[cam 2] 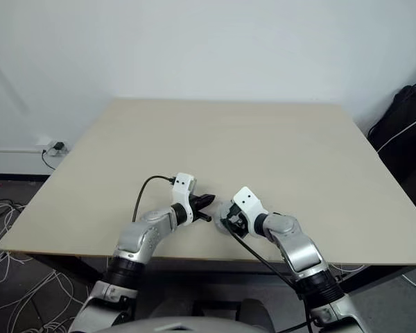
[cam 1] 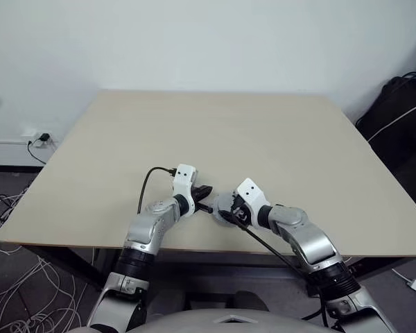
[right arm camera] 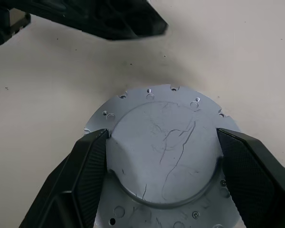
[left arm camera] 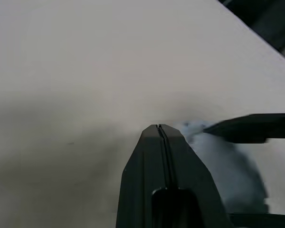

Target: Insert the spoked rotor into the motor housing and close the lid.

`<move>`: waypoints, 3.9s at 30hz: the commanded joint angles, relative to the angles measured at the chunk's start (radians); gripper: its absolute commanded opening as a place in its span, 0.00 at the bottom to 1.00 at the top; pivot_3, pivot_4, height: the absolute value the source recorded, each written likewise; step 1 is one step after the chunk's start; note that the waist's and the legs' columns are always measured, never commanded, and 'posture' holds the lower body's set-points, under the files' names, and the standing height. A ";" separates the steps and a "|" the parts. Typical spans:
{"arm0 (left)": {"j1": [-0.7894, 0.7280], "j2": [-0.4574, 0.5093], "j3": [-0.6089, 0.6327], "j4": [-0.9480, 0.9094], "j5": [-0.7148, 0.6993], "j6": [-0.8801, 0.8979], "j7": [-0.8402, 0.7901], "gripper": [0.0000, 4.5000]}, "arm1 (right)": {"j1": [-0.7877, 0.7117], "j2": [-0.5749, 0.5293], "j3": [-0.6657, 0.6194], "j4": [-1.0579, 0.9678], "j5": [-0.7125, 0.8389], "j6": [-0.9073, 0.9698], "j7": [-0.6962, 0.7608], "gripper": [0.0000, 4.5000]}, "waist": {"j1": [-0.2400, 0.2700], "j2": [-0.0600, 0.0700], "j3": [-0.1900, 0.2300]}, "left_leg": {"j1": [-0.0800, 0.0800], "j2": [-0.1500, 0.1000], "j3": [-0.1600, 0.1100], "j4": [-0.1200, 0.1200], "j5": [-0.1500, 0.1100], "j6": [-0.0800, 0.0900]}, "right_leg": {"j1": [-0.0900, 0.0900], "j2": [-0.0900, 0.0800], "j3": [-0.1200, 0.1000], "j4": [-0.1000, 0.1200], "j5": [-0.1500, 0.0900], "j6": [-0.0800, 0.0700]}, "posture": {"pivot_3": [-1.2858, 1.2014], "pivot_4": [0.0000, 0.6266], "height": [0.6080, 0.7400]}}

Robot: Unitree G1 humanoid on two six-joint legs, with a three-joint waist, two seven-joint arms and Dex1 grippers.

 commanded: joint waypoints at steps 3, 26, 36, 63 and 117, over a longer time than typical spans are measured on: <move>-0.070 0.022 0.005 0.066 -0.041 0.066 -0.080 0.00 | 0.012 0.002 0.012 -0.009 -0.004 0.017 -0.006 0.72 | -0.002 0.000 0.000 | 0.000 0.000 0.000 0.000 0.000 0.000 | 0.000 0.000 0.000 0.000 0.000 0.000 | 0.52 0.00 1.00; -0.091 0.023 -0.085 0.134 0.011 0.174 -0.082 0.00 | 0.026 0.004 0.023 -0.023 -0.003 0.025 -0.012 0.72 | -0.002 -0.001 -0.002 | 0.000 0.000 0.000 -0.001 0.000 0.000 | 0.000 -0.001 0.001 0.000 0.000 -0.001 | 0.52 0.00 1.00; -0.063 0.016 -0.105 0.114 0.025 0.159 -0.073 0.00 | 0.076 -0.006 0.006 -0.086 0.012 0.047 -0.021 1.00 | 0.000 -0.002 -0.003 | 0.000 0.000 0.000 -0.002 -0.001 0.000 | 0.000 -0.001 0.001 -0.001 -0.001 -0.001 | 0.52 0.00 1.00; 0.001 0.018 -0.096 0.052 0.014 0.149 -0.062 0.00 | 0.366 0.147 -0.274 -0.508 0.233 0.130 -0.197 1.00 | 0.012 -0.003 -0.003 | 0.000 0.000 0.000 -0.002 -0.001 0.001 | 0.000 -0.002 0.001 -0.001 -0.003 -0.006 | 0.52 0.00 1.00; 0.000 0.026 -0.087 0.068 0.017 0.124 -0.064 0.00 | 0.188 0.499 -0.654 -0.054 0.943 0.532 -0.446 1.00 | -0.011 0.005 -0.002 | 0.001 0.000 0.002 -0.014 0.000 0.000 | -0.005 -0.002 0.003 -0.003 -0.004 -0.007 | 0.52 0.00 1.00</move>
